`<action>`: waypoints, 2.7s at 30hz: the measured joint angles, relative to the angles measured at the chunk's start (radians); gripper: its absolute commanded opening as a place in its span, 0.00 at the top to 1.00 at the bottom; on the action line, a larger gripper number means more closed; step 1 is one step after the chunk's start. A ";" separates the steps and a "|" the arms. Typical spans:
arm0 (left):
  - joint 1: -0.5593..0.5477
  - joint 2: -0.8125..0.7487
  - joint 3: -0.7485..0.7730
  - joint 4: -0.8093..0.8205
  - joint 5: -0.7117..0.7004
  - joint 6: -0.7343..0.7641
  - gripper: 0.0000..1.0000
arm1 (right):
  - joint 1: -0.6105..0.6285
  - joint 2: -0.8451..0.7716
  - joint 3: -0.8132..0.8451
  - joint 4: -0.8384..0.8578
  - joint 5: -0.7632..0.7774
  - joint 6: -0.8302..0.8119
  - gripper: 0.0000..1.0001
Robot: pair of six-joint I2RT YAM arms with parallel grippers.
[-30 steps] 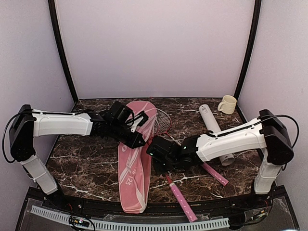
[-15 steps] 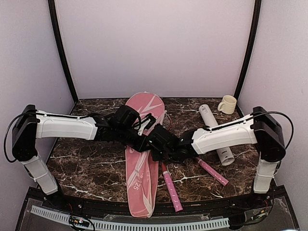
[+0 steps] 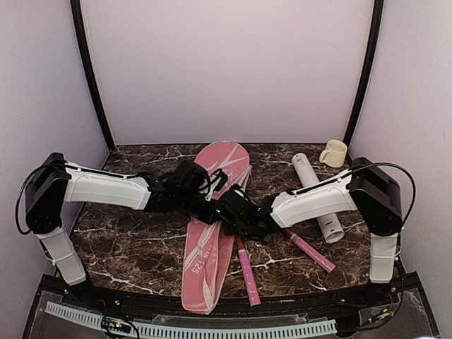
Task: Pack up the badminton gear
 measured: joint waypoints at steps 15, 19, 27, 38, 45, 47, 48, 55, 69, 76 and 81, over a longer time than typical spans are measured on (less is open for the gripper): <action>-0.008 0.077 0.002 0.026 -0.047 -0.003 1.00 | -0.031 -0.051 -0.152 0.150 -0.063 -0.002 0.57; -0.008 0.077 0.002 0.025 -0.059 -0.003 1.00 | -0.033 -0.108 -0.211 0.182 -0.114 -0.044 0.41; -0.006 0.077 0.006 0.025 -0.068 -0.007 1.00 | -0.034 -0.325 -0.338 0.227 -0.278 -0.153 0.19; -0.002 0.077 0.007 0.026 -0.070 -0.014 1.00 | -0.042 -0.579 -0.602 0.249 -0.469 -0.091 0.21; -0.002 0.077 0.007 0.026 -0.070 -0.018 1.00 | -0.044 -0.577 -0.715 0.338 -0.518 -0.046 0.38; -0.002 0.077 0.007 0.026 -0.070 -0.018 1.00 | -0.046 -0.566 -0.730 0.371 -0.579 0.018 0.40; -0.002 0.077 0.007 0.025 -0.071 -0.019 1.00 | -0.046 -0.560 -0.734 0.385 -0.600 0.035 0.41; -0.002 0.077 0.007 0.026 -0.071 -0.022 1.00 | -0.045 -0.510 -0.737 0.454 -0.726 0.111 0.44; -0.002 0.077 0.025 0.024 -0.083 -0.022 0.91 | -0.011 -0.377 -0.681 0.512 -0.813 0.158 0.71; -0.010 0.073 0.038 -0.045 -0.113 -0.034 0.51 | -0.010 -0.357 -0.656 0.492 -0.816 0.220 0.75; -0.059 0.013 -0.003 -0.118 -0.152 -0.077 0.47 | -0.009 -0.357 -0.645 0.469 -0.811 0.231 0.76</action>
